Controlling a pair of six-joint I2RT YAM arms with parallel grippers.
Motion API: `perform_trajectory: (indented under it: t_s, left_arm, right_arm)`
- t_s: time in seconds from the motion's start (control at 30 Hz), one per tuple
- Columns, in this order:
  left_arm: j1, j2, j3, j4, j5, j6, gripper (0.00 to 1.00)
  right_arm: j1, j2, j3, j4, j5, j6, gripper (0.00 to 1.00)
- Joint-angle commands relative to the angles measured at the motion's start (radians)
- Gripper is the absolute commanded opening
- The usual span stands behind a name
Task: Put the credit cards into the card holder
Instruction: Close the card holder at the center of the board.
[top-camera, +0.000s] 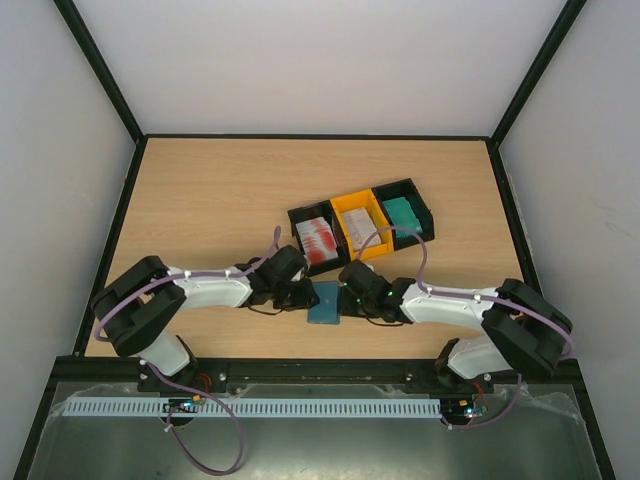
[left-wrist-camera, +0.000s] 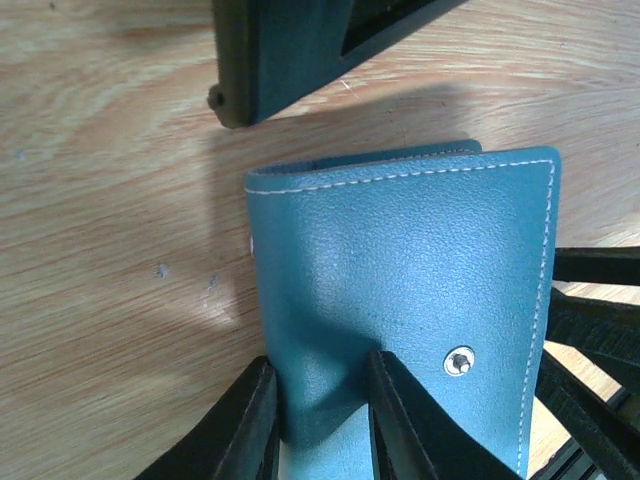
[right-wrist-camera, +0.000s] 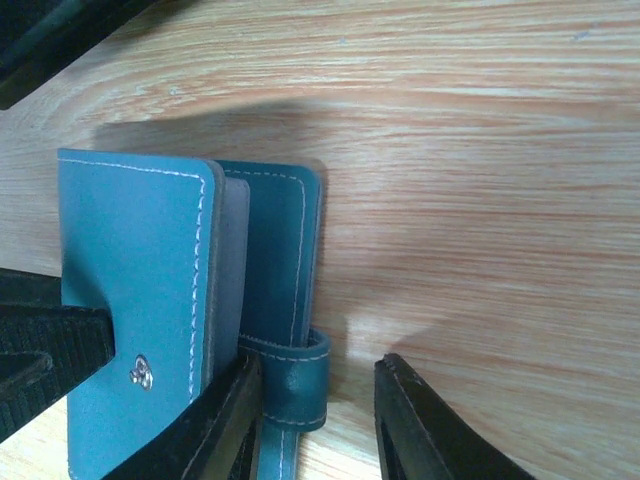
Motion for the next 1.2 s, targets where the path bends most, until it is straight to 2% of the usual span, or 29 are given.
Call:
perform_trajectory:
  t_s: [0.0,0.1,0.3,0.47,0.7,0.87,1.03,1.17]
  left_arm:
    - [-0.025,0.065,0.0,-0.067,-0.055,0.03,0.22]
    - [-0.035,0.079,0.004,-0.092,-0.077,0.042,0.2]
    - [-0.047,0.109,0.014,-0.172,-0.161,0.068,0.17]
    - [-0.049,0.134,0.007,-0.226,-0.225,0.085,0.17]
    - [-0.05,0.155,-0.016,-0.222,-0.238,0.088,0.16]
    - [-0.049,0.155,-0.023,-0.187,-0.207,0.084,0.16]
    - [-0.05,0.145,-0.022,-0.167,-0.181,0.09,0.16]
    - [-0.049,0.149,-0.02,-0.166,-0.18,0.096,0.16]
  right_arm:
    - [0.004,0.062,0.031,0.04,-0.032,-0.031,0.31]
    - [0.007,0.092,0.063,-0.011,0.0,-0.058,0.27]
    - [0.031,0.138,0.134,-0.188,0.173,-0.097,0.17]
    - [0.041,0.152,0.153,-0.318,0.303,-0.09,0.14]
    - [0.041,0.125,0.197,-0.449,0.421,-0.052,0.15]
    - [0.042,0.091,0.192,-0.444,0.399,-0.041,0.16]
    - [0.04,-0.013,0.143,-0.25,0.217,-0.058,0.24]
    - [0.039,0.01,0.134,-0.195,0.133,-0.091,0.27]
